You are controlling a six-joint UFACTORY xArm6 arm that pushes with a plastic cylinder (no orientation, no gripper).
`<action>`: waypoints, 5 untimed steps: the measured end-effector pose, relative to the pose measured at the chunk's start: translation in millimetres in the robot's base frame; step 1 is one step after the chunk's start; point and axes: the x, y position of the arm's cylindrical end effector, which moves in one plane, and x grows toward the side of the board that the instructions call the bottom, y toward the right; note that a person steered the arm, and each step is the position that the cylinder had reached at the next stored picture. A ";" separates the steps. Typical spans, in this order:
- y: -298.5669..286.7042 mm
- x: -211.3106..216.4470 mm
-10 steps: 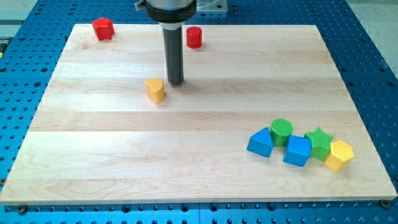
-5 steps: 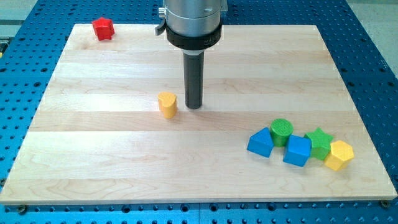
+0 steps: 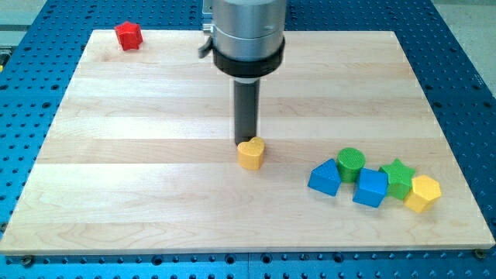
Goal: Move the yellow heart to the left of the triangle
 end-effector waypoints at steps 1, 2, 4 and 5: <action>-22.1 6.5; 8.4 22.3; 95.0 33.4; 74.3 33.4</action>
